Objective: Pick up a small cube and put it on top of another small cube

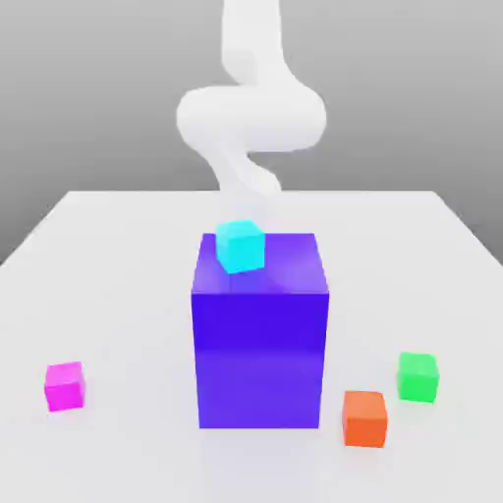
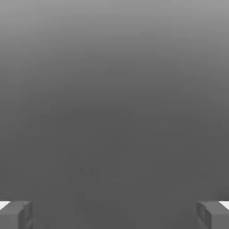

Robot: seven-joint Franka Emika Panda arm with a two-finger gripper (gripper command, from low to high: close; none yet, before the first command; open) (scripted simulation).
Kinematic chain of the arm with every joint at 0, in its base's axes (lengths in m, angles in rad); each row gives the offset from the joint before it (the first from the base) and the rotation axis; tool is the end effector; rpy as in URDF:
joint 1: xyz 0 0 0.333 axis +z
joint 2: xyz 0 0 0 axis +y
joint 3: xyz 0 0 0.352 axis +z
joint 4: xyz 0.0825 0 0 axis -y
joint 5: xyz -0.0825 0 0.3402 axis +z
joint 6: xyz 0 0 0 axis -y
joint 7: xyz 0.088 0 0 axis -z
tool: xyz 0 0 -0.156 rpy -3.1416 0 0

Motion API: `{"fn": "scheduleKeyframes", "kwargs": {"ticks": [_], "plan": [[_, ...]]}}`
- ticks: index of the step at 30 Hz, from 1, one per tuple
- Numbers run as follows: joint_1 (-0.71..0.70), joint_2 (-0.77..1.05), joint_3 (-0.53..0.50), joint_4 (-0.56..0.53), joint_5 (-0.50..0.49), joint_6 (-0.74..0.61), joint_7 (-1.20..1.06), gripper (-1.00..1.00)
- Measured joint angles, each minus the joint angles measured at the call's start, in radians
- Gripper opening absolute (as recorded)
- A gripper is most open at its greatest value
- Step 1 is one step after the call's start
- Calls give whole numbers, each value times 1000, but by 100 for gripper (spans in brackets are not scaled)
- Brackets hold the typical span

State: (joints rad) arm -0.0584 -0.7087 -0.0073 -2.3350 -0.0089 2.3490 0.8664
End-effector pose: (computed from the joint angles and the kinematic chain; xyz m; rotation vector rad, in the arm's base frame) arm 0.3461 -0.0242 0.6586 -2.4216 1.2123 -0.9443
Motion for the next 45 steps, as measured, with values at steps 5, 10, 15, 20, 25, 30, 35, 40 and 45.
{"fn": "scheduleKeyframes", "kwargs": {"ticks": [5, 10, 15, 20, 25, 30, 35, 40, 45], "plan": [[-114, 187, -24, -71, -21, 99, 139, 0], [-215, 368, -61, -141, -35, 196, 269, 0], [-299, 549, -116, -210, -31, 293, 387, 0], [-400, 732, -168, -279, 19, 390, 470, 0], [-459, 916, -151, -308, 124, 502, 470, 0], [-517, 1056, -83, -283, 180, 612, 431, -100], [-525, 1071, -75, -280, 182, 626, 429, -100], [-489, 941, -124, -307, 124, 523, 473, -100], [-422, 883, -61, -261, 54, 450, 423, -100]]}}
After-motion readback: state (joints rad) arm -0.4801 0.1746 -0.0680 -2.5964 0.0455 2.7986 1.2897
